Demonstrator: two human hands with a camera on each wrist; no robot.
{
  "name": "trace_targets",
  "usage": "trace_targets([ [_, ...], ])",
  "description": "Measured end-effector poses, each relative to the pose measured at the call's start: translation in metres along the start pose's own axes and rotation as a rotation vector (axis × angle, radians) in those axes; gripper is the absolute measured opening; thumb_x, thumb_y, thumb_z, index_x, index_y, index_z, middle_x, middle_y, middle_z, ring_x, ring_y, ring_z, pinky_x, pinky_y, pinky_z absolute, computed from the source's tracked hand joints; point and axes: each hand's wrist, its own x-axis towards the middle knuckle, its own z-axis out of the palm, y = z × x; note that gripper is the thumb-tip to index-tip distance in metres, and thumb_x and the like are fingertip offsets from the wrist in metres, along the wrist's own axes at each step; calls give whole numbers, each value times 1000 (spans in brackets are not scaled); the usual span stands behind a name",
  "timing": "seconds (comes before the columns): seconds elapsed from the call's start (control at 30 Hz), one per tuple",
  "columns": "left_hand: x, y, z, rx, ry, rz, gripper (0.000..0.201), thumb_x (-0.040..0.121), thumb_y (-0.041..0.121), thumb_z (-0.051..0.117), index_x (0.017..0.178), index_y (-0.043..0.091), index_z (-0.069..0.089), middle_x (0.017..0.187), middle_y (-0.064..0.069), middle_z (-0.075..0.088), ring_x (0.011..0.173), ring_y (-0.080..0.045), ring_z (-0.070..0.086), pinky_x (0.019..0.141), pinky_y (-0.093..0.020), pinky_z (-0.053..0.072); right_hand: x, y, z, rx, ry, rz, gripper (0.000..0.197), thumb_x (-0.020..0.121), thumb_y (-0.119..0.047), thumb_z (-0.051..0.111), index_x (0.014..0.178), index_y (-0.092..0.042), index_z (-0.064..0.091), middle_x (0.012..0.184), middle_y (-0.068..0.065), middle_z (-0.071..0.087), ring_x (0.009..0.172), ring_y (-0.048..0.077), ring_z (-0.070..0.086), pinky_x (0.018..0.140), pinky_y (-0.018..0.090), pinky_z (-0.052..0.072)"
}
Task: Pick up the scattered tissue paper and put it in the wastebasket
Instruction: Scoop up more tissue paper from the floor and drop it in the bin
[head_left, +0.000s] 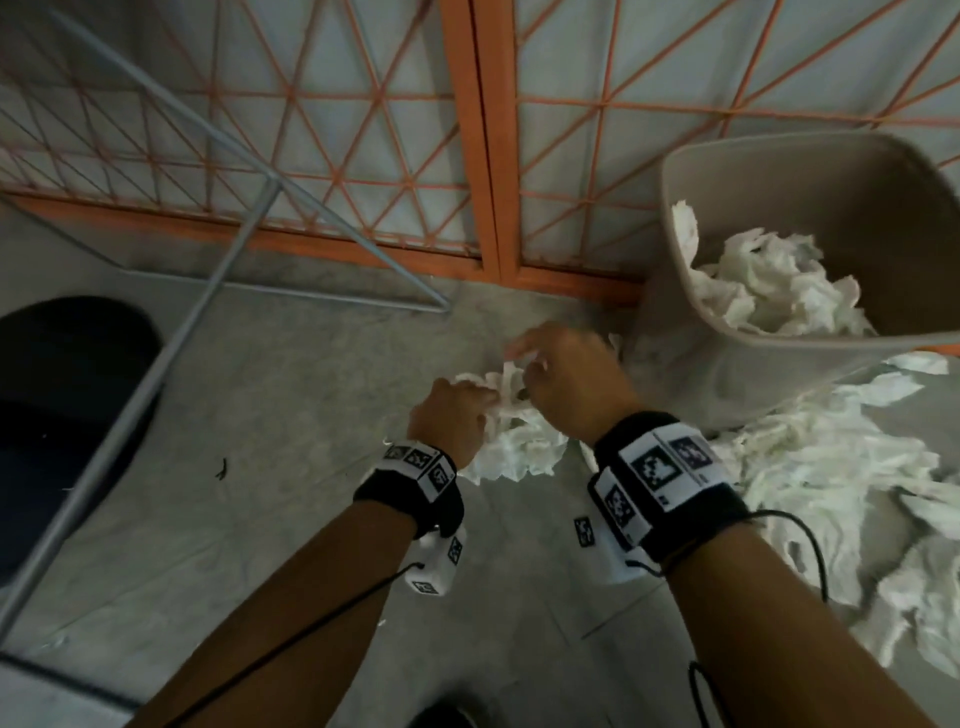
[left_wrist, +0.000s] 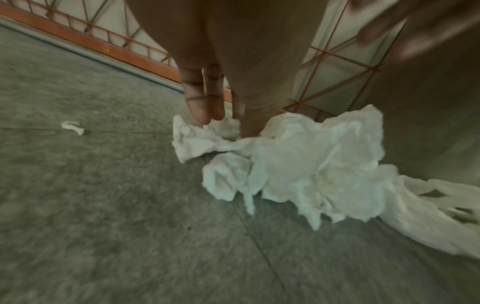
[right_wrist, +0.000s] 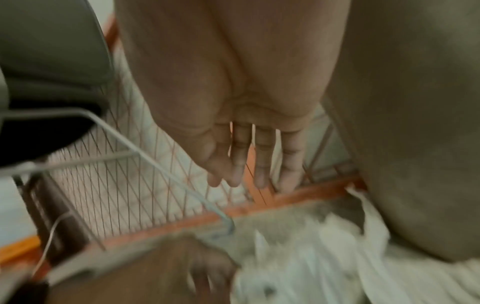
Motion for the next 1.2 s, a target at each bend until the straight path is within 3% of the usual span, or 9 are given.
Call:
trace_targets([
  [0.1, 1, -2, -3, -100, 53, 61, 25, 88, 18, 56, 108, 19, 71, 105, -7, 68, 100, -29, 56, 82, -38, 50, 1, 35, 43, -90, -251, 109, 55, 81, -8, 56, 135, -20, 50, 141, 6, 47, 128, 27, 48, 103, 41, 42],
  [0.23, -8, -2, -24, -398, 249, 38, 15, 79, 17, 61, 93, 13, 67, 86, -7, 66, 80, -24, 62, 71, -28, 47, -2, 63, 73, -201, -324, 192, 80, 82, -21, 61, 148, -35, 20, 148, 1, 37, 129, 30, 42, 102, 50, 41],
  [0.4, -16, -7, -48, -649, 463, -31, 21, 82, 12, 48, 87, 11, 68, 87, -7, 65, 75, -10, 57, 71, -7, 41, -3, 73, 77, -215, -230, 232, 52, 87, -12, 49, 138, -25, 47, 130, 15, 51, 122, 38, 44, 100, 46, 43],
  [0.5, -15, -9, -50, -706, 538, -158, 26, 86, 18, 42, 79, 7, 65, 87, -11, 60, 78, -13, 55, 79, -21, 47, -7, 76, 77, -176, -179, 292, 38, 88, -20, 49, 122, -9, 59, 125, 21, 50, 118, 42, 48, 95, 43, 45],
  [0.63, -13, -5, -29, -472, 406, -210, 39, 87, 47, 61, 77, 10, 56, 97, -4, 49, 75, -21, 58, 75, -34, 49, -18, 85, 77, -152, -196, 379, 55, 85, -43, 53, 127, -7, 51, 141, 15, 34, 122, 39, 48, 97, 44, 46],
  [0.77, -14, 1, 14, -249, 80, -97, 43, 79, 45, 70, 98, 11, 54, 130, -5, 47, 101, -29, 59, 80, -42, 53, -31, 93, 80, -227, -127, 247, 57, 86, -29, 58, 138, -26, 34, 158, -5, 9, 128, 31, 47, 88, 46, 51],
  [0.9, -16, 13, 20, -282, 69, -37, 13, 83, 16, 62, 91, 10, 54, 93, -10, 61, 91, -34, 61, 74, -38, 48, -37, 99, 83, -261, -257, 178, 76, 87, -19, 50, 147, -42, 10, 158, -7, 20, 126, 29, 49, 90, 48, 49],
  [1.07, -20, 26, -4, -524, 194, 15, 33, 81, 16, 46, 107, 16, 66, 104, -8, 65, 94, -23, 64, 85, -28, 50, -38, 98, 82, -249, -254, 180, 54, 86, -17, 52, 138, -29, 41, 135, 8, 35, 115, 34, 51, 90, 45, 49],
  [1.2, -23, 30, -31, -678, 378, -65, 33, 86, 16, 39, 81, 2, 68, 92, -17, 60, 85, -24, 61, 83, -25, 45, -40, 94, 79, -155, -178, 267, 38, 88, -33, 48, 116, -10, 59, 130, 15, 41, 110, 39, 56, 90, 42, 49],
])
